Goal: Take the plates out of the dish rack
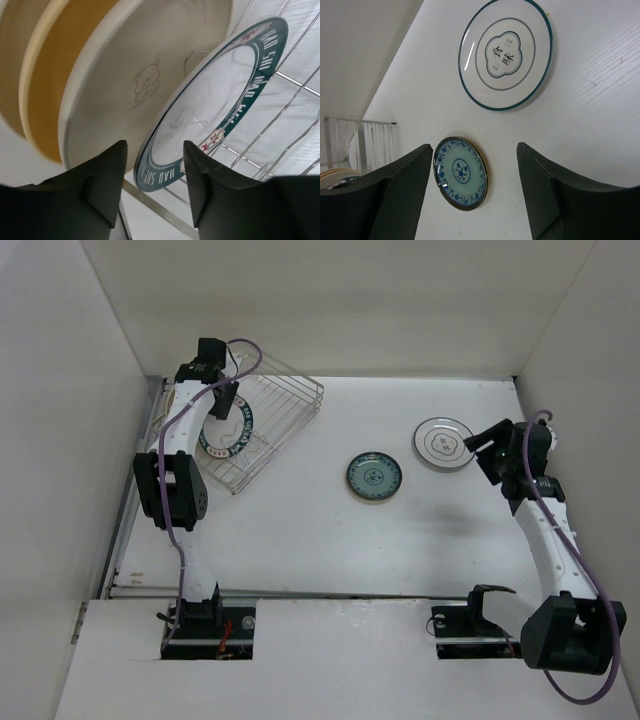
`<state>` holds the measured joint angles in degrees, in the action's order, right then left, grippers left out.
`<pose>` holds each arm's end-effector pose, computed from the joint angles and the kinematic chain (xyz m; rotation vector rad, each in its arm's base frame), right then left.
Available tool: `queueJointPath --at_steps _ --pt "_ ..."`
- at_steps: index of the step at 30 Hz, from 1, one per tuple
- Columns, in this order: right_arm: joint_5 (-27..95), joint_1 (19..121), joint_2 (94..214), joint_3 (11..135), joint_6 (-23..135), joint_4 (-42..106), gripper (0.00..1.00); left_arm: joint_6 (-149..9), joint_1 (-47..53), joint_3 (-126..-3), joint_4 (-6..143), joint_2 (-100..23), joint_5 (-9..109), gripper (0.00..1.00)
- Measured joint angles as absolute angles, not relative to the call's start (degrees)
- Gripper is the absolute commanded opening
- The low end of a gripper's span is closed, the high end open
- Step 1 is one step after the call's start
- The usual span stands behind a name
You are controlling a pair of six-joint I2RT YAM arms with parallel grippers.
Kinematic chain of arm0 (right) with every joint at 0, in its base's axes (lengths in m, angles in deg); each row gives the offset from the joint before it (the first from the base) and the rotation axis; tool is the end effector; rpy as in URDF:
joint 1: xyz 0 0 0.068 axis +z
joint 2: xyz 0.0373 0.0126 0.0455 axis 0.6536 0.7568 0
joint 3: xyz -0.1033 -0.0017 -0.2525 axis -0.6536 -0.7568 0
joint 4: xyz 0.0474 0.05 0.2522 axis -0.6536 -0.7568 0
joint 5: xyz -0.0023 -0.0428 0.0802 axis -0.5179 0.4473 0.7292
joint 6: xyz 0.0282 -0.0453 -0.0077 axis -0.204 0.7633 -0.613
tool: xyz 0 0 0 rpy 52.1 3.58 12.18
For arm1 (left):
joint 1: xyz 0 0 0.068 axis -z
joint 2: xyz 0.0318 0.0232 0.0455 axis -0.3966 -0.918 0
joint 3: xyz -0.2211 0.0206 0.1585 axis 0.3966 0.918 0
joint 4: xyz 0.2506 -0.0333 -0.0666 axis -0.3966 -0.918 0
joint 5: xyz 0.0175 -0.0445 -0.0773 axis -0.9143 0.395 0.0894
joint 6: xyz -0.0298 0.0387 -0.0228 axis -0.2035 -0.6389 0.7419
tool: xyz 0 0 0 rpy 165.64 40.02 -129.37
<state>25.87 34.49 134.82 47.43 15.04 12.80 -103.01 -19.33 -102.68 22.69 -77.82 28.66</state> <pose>0.2394 -0.0268 0.2974 0.9817 1.9101 0.4177 0.4518 -0.0237 0.3150 0.4337 2.3753 0.4202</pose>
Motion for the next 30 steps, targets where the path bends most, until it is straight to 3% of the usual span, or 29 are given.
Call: queueJointPath --at_steps 5,7,20,30 --pt "25.2 36.1 134.5 49.7 16.4 10.5 0.74 -102.9 -20.0 -105.6 21.8 -80.4 29.9 0.05" --pt "24.6 37.4 134.5 51.4 16.9 9.8 0.74 -102.5 -20.5 -106.8 19.3 -80.2 32.8 0.0" --pt "22.8 48.7 136.7 61.8 20.6 9.4 0.74 -103.2 -20.3 -107.7 14.1 -74.3 37.5 0.0" --pt "40.3 54.6 144.9 62.0 26.9 16.6 0.76 -99.3 -17.9 -112.7 15.3 -63.7 44.2 0.0"
